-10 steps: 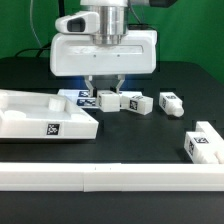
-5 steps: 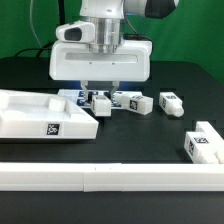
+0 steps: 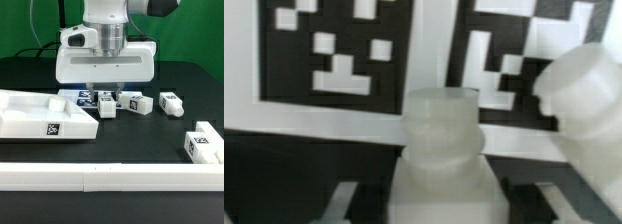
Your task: Assemble one leg
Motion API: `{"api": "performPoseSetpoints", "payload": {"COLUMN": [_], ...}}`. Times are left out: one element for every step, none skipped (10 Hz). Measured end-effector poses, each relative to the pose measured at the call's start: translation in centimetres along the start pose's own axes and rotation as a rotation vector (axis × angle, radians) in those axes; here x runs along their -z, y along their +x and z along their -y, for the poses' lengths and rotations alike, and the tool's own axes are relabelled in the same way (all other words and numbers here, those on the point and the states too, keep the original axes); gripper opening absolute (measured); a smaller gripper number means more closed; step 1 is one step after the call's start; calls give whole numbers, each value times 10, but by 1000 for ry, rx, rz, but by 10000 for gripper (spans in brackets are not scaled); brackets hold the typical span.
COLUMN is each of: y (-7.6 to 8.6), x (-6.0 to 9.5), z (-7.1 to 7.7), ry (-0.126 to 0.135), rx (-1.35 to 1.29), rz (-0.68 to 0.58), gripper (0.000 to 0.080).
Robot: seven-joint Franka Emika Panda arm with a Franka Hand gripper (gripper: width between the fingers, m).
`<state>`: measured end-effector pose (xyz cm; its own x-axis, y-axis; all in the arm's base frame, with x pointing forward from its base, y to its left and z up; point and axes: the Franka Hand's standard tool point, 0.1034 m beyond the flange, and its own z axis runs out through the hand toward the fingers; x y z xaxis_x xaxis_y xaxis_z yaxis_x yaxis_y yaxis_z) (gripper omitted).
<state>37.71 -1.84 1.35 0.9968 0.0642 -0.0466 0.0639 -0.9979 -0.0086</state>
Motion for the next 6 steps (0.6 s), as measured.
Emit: {"api": "performPoseSetpoints", "payload": {"y": [0,1,1,1,0,0], "x": [0,0,0,0,0,0], "z": [-1,-2,-2,-2,-2,-2], "ry": [-7,-12,-12,-12,-12,-12], "rx": [1,3,3,3,2,2], "rz": [-9,-16,-16,-16,-16,-16], "gripper": [290,290,290,366,366,501]}}
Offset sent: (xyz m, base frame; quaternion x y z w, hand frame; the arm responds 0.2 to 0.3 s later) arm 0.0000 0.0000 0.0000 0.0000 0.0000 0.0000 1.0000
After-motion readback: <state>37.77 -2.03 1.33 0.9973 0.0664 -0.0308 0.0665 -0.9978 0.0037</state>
